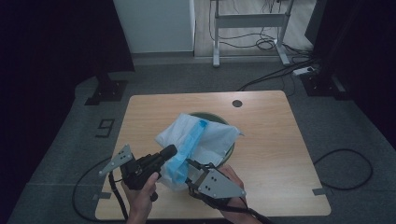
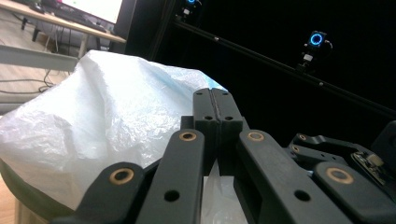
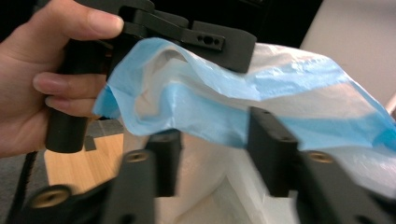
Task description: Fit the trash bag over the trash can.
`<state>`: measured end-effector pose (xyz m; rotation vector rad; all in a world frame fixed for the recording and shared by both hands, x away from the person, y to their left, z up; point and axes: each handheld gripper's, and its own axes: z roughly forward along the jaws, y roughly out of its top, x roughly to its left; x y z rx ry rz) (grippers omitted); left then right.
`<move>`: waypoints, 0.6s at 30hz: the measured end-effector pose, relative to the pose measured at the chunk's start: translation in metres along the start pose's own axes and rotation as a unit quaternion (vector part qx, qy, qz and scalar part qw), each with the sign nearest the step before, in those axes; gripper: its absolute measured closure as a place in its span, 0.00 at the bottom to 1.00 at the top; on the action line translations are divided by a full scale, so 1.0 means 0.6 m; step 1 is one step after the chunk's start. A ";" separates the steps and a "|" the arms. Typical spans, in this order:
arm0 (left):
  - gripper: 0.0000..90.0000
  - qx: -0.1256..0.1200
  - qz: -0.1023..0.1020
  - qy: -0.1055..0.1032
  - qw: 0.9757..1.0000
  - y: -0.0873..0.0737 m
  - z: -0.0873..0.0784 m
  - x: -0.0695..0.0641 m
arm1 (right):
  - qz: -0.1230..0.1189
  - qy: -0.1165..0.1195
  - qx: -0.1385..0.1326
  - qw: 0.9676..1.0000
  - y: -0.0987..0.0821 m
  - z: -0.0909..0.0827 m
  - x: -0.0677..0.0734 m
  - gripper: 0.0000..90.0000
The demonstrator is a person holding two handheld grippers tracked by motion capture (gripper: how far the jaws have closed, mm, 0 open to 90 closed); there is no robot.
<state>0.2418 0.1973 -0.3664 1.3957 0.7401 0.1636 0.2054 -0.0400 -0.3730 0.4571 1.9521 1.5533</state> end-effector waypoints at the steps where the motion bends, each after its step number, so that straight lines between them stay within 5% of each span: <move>1: 1.00 0.000 0.000 0.000 1.000 0.000 0.001 0.000 | -0.001 -0.002 0.000 1.000 0.000 0.001 -0.002 0.79; 4: 1.00 -0.005 0.002 0.000 1.000 0.000 0.000 -0.002 | 0.001 -0.002 0.001 1.000 -0.001 0.004 -0.010 0.98; 12: 1.00 -0.045 0.025 0.002 0.999 0.009 -0.010 -0.006 | -0.021 -0.041 0.020 0.999 -0.015 -0.007 -0.032 0.99; 18: 1.00 -0.036 0.044 0.009 0.998 0.017 0.010 0.001 | -0.037 -0.069 0.043 0.996 -0.015 -0.022 -0.063 0.99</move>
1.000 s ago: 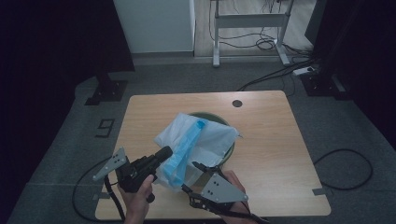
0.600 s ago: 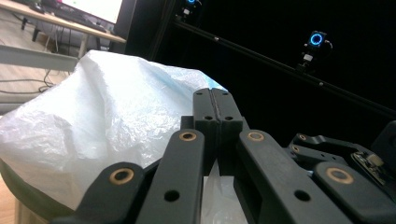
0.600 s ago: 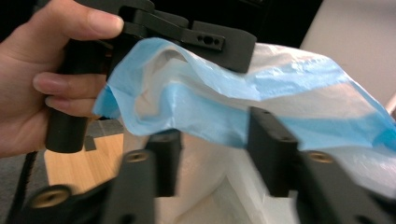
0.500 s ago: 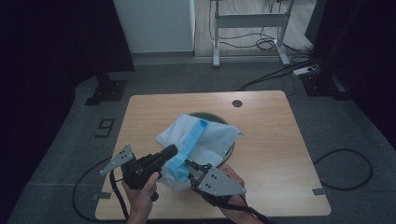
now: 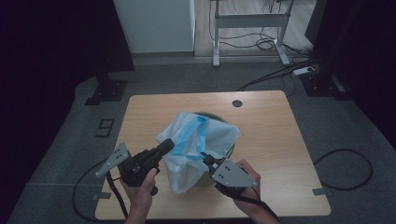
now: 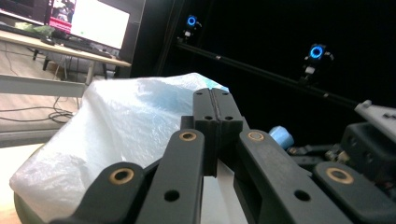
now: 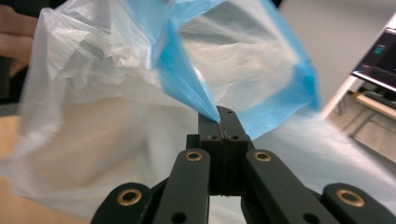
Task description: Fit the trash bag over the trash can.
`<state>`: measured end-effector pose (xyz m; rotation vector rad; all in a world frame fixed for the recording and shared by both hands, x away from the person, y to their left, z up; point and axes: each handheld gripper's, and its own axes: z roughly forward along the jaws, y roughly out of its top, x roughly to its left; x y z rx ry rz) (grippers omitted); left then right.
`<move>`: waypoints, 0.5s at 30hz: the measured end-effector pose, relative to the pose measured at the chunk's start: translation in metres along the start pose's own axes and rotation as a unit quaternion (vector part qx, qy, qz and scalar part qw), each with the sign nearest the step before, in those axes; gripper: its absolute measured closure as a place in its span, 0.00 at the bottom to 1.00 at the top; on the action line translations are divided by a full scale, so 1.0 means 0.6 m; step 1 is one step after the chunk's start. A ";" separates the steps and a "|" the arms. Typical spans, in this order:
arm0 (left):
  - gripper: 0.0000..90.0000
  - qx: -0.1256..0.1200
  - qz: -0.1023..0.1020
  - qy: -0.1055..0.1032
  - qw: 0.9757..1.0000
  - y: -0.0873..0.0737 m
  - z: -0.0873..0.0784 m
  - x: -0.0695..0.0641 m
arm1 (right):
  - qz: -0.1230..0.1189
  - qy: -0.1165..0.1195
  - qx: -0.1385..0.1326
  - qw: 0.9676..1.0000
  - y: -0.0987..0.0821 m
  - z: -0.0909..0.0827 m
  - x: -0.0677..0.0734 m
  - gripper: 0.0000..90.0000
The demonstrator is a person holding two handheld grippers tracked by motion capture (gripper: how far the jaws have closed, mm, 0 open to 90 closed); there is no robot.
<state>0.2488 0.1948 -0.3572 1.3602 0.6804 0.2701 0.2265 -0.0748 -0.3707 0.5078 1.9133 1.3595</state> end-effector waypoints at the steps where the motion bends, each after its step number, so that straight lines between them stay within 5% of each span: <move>1: 1.00 0.003 0.001 -0.002 1.000 0.002 0.008 0.002 | -0.003 -0.003 0.002 1.000 0.001 -0.001 -0.006 0.99; 8: 0.97 0.016 -0.015 -0.025 0.999 0.027 0.037 0.014 | 0.004 0.011 -0.021 1.000 0.019 -0.016 -0.040 0.99; 12: 0.76 0.018 -0.025 -0.031 0.999 0.047 0.029 0.013 | -0.001 0.041 -0.031 0.999 0.016 -0.026 -0.033 0.99; 15: 0.61 0.045 -0.014 -0.023 0.999 0.070 0.029 0.009 | -0.006 0.056 -0.030 0.998 0.010 -0.029 -0.022 0.99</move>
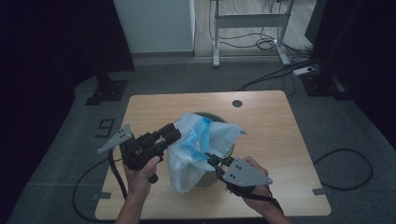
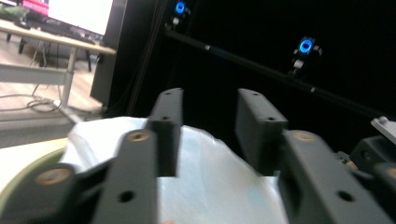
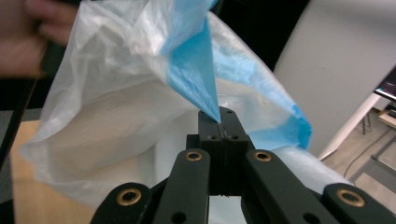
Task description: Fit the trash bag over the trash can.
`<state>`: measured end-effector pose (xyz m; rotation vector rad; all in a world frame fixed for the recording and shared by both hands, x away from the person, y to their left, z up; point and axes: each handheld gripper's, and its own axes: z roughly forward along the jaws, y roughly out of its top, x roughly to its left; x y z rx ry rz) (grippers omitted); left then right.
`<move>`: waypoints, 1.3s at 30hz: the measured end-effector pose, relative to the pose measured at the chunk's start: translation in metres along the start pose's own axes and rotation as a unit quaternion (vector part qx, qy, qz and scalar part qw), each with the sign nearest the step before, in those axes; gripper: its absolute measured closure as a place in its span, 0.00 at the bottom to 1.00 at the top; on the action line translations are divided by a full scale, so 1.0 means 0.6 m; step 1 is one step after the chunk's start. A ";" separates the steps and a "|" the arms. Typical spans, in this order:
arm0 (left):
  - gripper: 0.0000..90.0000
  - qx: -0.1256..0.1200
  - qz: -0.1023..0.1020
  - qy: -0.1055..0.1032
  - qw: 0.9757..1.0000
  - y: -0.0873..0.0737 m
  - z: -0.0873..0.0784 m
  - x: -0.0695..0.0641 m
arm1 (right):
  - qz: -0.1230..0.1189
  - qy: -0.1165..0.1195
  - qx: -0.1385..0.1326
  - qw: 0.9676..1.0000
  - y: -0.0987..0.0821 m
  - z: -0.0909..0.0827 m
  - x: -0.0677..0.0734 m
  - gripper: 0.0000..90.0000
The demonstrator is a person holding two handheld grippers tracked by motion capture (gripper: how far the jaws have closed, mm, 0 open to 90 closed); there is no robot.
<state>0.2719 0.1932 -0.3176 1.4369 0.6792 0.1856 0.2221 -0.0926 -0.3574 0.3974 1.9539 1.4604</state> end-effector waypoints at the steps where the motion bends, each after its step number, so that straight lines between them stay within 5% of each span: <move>1: 0.58 0.020 0.005 0.003 1.000 0.010 0.004 -0.002 | -0.001 0.003 0.000 1.000 0.000 0.000 0.002 0.99; 4: 0.52 0.061 0.030 0.024 0.997 0.026 0.019 -0.008 | -0.010 0.011 0.001 1.000 0.000 0.002 0.011 0.99; 6: 0.47 0.105 0.043 0.030 0.993 0.031 0.038 -0.009 | -0.011 0.015 0.001 1.000 0.000 0.005 0.016 0.99; 8: 0.41 0.150 0.052 0.040 0.987 0.029 0.057 -0.004 | -0.013 0.020 0.003 1.000 -0.003 0.008 0.021 0.99; 10: 0.36 0.205 0.046 0.048 0.977 0.020 0.078 0.008 | -0.015 0.024 0.007 1.000 -0.007 0.011 0.027 0.99; 14: 0.33 0.247 0.057 0.088 0.963 -0.003 0.092 0.023 | -0.014 0.033 0.013 0.999 -0.018 0.016 0.038 0.99; 16: 0.33 0.264 0.056 0.088 0.959 -0.012 0.093 0.028 | -0.017 0.038 0.016 0.999 -0.023 0.018 0.046 0.99; 19: 0.41 0.289 0.069 0.100 0.950 -0.027 0.092 0.031 | -0.024 0.045 0.020 0.998 -0.028 0.019 0.059 0.99; 25: 0.81 0.310 0.104 0.098 0.940 -0.044 0.089 0.027 | -0.031 0.054 0.024 0.998 -0.031 0.021 0.076 0.99; 28: 0.95 0.291 0.120 0.112 0.943 -0.044 0.080 0.022 | -0.031 0.052 0.026 0.998 -0.032 0.020 0.078 0.99; 32: 0.99 0.212 0.132 0.110 0.962 -0.034 0.051 0.015 | -0.026 0.050 0.029 0.998 -0.037 0.015 0.080 0.99; 37: 1.00 0.141 0.130 0.093 0.977 -0.023 0.019 0.011 | -0.006 0.051 0.031 0.998 -0.046 0.010 0.078 0.99; 39: 1.00 0.121 0.125 0.085 0.981 -0.020 0.008 0.009 | 0.002 0.056 0.032 0.998 -0.050 0.009 0.079 0.98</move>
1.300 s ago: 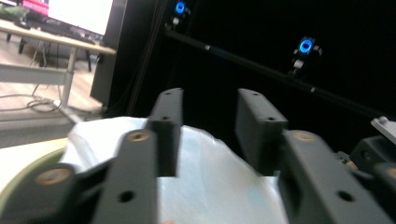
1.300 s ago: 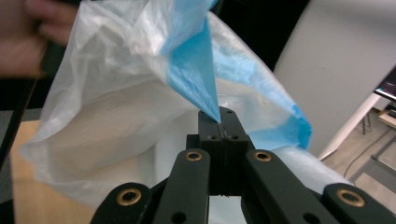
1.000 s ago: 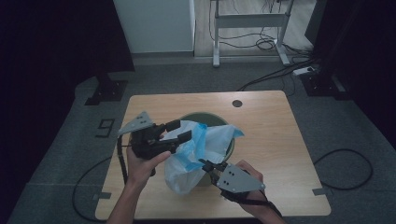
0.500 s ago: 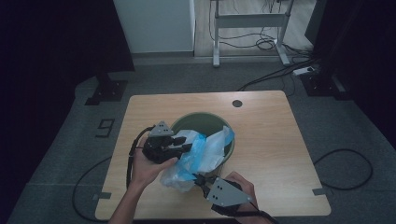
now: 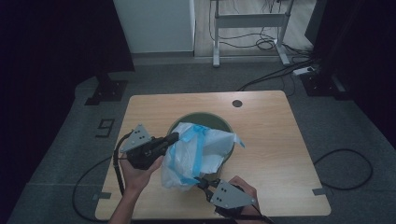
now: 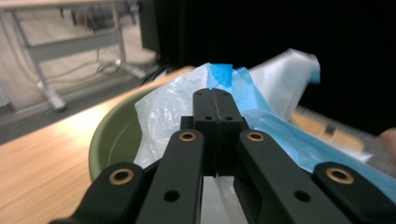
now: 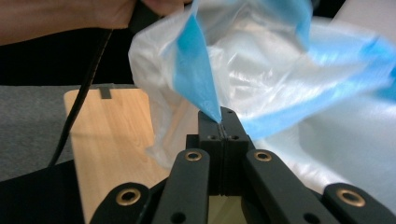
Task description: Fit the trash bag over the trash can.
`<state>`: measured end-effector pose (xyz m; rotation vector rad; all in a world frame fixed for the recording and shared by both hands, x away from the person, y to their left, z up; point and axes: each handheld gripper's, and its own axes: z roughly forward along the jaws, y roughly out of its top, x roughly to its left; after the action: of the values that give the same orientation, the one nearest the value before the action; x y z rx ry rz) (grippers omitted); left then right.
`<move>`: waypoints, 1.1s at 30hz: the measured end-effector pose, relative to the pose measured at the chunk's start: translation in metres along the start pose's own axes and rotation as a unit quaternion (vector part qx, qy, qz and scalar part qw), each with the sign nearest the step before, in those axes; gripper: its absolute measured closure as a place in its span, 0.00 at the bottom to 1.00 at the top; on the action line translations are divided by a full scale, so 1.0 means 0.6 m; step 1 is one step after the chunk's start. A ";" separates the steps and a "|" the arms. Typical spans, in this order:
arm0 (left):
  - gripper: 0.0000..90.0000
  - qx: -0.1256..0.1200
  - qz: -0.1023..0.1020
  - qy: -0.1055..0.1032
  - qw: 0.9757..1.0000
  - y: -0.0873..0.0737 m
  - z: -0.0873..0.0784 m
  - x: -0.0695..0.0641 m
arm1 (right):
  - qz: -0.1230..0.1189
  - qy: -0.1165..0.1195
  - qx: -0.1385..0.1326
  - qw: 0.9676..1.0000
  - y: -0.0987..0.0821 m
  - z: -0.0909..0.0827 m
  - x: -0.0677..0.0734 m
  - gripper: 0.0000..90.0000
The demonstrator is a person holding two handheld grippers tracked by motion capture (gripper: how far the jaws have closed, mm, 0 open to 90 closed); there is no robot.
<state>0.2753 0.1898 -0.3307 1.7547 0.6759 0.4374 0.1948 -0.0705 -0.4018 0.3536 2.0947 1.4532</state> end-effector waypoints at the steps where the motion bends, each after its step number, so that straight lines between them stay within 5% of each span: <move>1: 1.00 -0.007 -0.002 -0.002 1.000 -0.001 -0.005 -0.001 | 0.003 0.004 0.002 1.000 -0.003 -0.001 0.001 0.96; 4: 1.00 -0.038 -0.012 -0.004 0.999 -0.010 -0.024 -0.003 | 0.015 0.015 0.000 1.000 -0.009 -0.006 0.003 0.80; 7: 1.00 -0.055 -0.014 0.000 0.998 -0.021 -0.037 -0.006 | 0.054 0.018 -0.023 0.998 -0.008 -0.034 -0.004 0.69; 12: 1.00 -0.079 -0.017 -0.004 0.997 -0.037 -0.047 -0.013 | 0.097 -0.020 -0.051 0.994 0.011 -0.059 -0.040 0.62; 22: 1.00 -0.111 -0.026 -0.026 0.993 -0.044 -0.052 -0.020 | 0.168 -0.037 -0.038 0.984 0.048 0.011 -0.102 0.56; 28: 1.00 -0.120 -0.038 -0.038 0.991 -0.044 -0.052 -0.017 | 0.216 -0.039 -0.028 0.975 0.057 0.052 -0.132 0.59; 33: 1.00 -0.117 -0.039 -0.036 0.992 -0.041 -0.038 -0.012 | 0.246 -0.028 -0.029 0.968 0.058 0.075 -0.149 0.87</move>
<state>0.2508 0.2067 -0.3472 1.5102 0.6147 0.3813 0.2898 -0.0678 -0.3548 0.9316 1.9976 1.7473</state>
